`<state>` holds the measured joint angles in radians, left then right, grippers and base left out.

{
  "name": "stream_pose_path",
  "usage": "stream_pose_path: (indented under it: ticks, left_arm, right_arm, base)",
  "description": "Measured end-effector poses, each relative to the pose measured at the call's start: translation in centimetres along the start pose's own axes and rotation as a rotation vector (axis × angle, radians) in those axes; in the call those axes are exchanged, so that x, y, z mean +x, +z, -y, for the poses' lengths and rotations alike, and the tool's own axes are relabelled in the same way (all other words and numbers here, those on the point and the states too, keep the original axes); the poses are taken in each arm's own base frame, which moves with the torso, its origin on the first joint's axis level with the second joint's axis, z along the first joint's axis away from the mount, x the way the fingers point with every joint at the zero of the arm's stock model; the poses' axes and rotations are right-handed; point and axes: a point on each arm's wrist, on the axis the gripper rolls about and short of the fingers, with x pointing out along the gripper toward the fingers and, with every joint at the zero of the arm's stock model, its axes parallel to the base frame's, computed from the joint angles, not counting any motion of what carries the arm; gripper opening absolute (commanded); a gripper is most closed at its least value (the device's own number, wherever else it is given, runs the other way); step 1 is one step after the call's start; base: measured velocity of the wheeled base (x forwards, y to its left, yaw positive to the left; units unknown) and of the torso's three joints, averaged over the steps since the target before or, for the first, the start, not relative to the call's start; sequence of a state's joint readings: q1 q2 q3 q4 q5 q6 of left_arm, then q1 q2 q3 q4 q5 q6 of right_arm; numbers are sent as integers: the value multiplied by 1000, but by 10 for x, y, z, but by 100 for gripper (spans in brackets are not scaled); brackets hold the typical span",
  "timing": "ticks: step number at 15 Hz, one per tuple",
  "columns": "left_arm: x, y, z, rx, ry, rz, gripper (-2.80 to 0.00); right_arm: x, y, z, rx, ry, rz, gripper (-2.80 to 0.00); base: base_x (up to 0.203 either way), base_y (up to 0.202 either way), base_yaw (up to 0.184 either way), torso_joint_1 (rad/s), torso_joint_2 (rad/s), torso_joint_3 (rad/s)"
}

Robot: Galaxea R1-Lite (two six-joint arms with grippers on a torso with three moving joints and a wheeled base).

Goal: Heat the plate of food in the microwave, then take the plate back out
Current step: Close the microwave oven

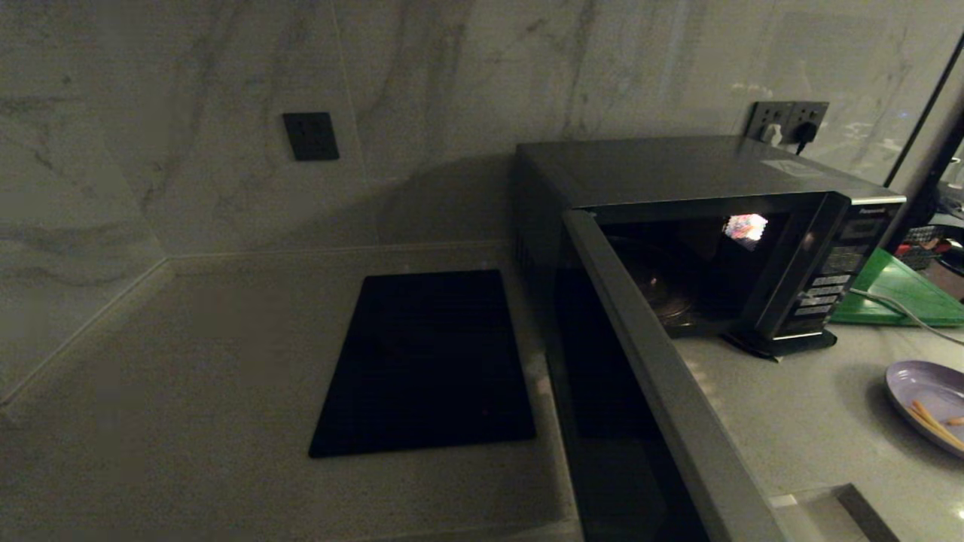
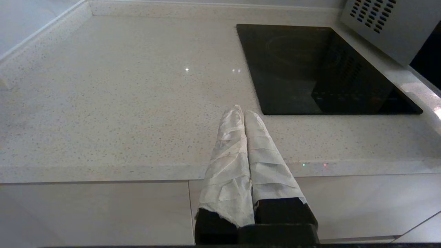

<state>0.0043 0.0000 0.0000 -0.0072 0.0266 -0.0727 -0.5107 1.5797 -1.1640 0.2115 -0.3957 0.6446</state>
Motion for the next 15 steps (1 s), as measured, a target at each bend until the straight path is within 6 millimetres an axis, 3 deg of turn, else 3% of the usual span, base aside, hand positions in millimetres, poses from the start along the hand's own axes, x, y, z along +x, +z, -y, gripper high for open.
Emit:
stream_pose_path:
  ticks: [6, 7, 9, 11, 15]
  left_arm:
    - [0, 0, 0, 0, 1, 0, -280]
    - [0, 0, 0, 0, 1, 0, -280]
    - [0, 0, 0, 0, 1, 0, -280]
    - [0, 0, 0, 0, 1, 0, -280]
    - [0, 0, 0, 0, 0, 0, -280]
  right_arm:
    - [-114, -13, -34, -264, 431, 84, 0]
    - [-134, -13, -40, -302, 518, 101, -280]
    - [-176, -6, -50, -361, 686, 160, -280]
    - [-205, -2, -53, -420, 764, 179, -280]
    - [-232, -13, -58, -495, 877, 123, -280]
  base:
    - [0, 0, 0, 0, 0, 0]
    - [0, 0, 0, 0, 0, 0]
    - [0, 0, 0, 0, 0, 0]
    - [0, 0, 0, 0, 0, 0]
    - [0, 0, 0, 0, 0, 0]
